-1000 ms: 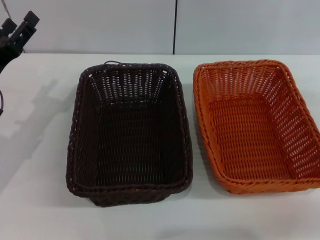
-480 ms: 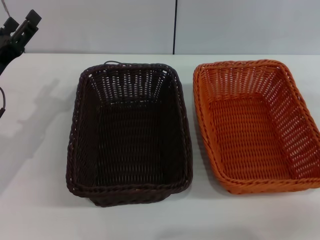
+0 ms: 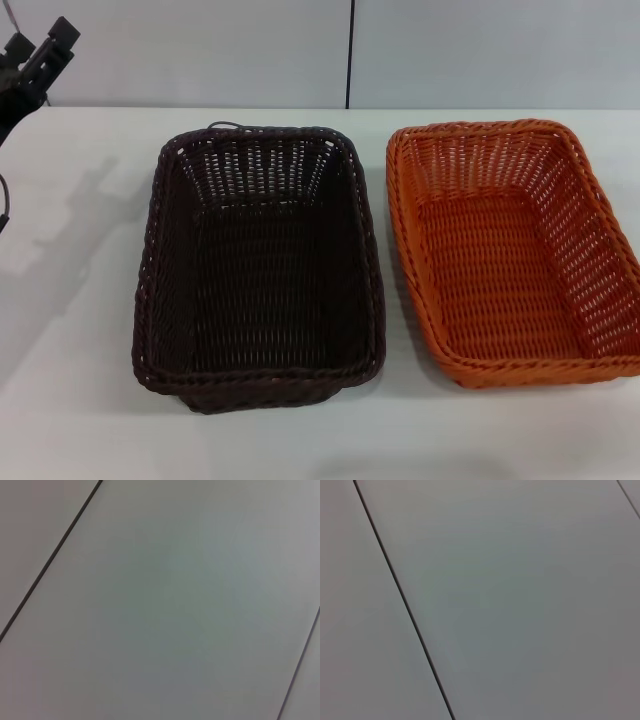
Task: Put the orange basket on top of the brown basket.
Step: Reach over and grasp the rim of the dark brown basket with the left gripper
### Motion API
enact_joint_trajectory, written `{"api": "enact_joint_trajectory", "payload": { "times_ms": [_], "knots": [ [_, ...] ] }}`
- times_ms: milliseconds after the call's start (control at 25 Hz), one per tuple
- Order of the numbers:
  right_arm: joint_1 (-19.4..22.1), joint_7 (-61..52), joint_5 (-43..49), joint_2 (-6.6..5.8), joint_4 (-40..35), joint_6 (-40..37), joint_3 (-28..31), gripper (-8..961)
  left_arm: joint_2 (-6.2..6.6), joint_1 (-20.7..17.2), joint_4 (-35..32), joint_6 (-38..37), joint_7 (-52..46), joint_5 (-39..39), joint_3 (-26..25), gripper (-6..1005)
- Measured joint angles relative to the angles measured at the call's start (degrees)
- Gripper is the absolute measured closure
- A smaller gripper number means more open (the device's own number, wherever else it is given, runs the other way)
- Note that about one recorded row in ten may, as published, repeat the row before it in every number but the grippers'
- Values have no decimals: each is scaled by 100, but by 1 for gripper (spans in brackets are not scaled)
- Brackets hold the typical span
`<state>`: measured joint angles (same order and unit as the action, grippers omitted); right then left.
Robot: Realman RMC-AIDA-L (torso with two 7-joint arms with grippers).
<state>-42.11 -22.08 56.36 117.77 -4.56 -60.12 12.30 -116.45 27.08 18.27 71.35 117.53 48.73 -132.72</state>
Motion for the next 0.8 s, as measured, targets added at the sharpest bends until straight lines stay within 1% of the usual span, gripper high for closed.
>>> {"api": "enact_joint_trajectory", "payload": {
  "times_ms": [400,800],
  "knots": [
    [22,-193,-38,17,35,-238,13,336,53,-49,0,19,-4,-19,44,138],
    [0,-200,-12,29,35,-248,4,335,83,-63,-29,20,-19,-14,53,138]
  ]
}}
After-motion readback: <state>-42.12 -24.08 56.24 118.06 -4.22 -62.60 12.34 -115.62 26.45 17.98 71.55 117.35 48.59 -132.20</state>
